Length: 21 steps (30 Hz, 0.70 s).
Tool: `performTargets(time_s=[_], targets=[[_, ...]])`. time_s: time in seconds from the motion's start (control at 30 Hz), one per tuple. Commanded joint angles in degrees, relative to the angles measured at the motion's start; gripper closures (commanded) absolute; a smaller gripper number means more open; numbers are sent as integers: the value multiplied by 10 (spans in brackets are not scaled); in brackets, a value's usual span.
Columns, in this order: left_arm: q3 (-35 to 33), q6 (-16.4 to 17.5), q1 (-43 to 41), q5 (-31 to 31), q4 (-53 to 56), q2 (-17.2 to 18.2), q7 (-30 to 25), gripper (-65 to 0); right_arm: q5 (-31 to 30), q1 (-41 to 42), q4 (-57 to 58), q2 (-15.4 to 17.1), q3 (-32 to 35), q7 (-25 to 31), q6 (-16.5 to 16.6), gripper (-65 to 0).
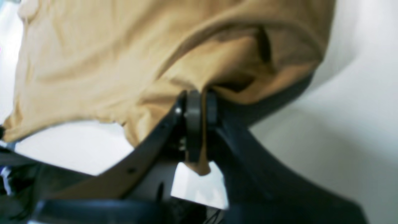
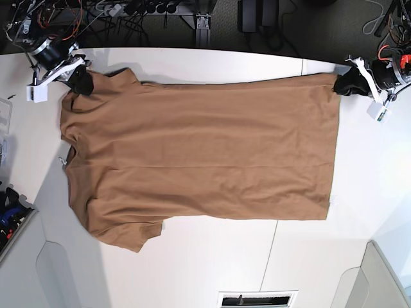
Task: Layout the t-shirt on the table in an organized manner, then fold the t-shirt properly
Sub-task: 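Hold the shirt corners and drag them toward the robot to straighten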
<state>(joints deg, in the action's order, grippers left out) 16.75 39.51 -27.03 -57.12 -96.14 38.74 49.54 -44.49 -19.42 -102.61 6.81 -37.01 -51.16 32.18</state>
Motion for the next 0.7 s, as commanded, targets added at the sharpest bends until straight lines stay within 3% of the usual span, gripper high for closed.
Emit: performTargets(time_s=[0.0,0.4,0.67], targets=[[10,5,0,-9,-21,13,-5,0,-16,-5,-23,6,-13,9,6,0],[10,5,5,-5,-58,14,-6,0,-19,-38,-143,7,-44,17,6,0],[8,5,54,99,-37,14,-91,0,25,19,-122,8,-30,29,6,0]])
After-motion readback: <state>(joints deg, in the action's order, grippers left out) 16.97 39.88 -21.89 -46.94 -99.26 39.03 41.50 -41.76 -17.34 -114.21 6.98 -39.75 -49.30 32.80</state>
